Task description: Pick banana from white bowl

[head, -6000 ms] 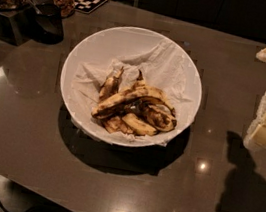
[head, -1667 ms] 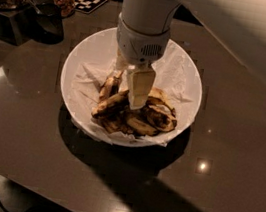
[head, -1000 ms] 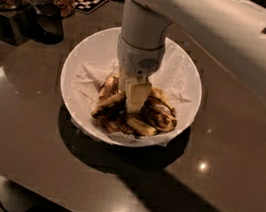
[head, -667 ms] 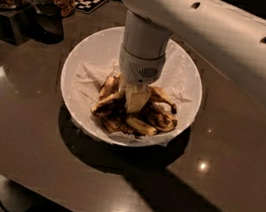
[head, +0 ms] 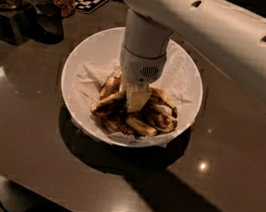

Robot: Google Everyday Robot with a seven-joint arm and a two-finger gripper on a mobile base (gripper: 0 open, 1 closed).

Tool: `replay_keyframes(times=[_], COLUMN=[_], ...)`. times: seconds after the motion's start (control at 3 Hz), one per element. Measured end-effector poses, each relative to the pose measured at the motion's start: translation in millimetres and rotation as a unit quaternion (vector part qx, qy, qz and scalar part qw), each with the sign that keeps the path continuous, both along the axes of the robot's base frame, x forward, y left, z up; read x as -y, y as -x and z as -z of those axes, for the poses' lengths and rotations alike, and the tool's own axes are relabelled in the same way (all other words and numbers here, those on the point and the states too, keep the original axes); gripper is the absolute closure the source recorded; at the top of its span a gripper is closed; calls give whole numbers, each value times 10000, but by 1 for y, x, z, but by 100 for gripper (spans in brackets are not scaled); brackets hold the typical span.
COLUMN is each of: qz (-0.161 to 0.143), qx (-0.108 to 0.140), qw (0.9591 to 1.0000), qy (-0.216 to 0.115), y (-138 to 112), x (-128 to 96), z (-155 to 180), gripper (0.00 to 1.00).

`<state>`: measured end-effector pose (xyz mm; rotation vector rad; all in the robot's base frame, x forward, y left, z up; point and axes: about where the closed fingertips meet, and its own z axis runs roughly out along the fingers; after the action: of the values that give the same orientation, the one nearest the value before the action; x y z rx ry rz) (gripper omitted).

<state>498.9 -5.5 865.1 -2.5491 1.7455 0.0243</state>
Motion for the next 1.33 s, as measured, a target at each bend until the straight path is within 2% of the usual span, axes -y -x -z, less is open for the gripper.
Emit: replay_keyframes(times=[0.67, 1.0, 1.33], qz=[84, 202, 400], qx=[224, 346, 508], qw=[9996, 9991, 9978], qy=[-148, -165, -147], y=[22, 36, 55], x=[1, 13, 35], z=[-39, -62, -84], gripper=[100, 100, 100])
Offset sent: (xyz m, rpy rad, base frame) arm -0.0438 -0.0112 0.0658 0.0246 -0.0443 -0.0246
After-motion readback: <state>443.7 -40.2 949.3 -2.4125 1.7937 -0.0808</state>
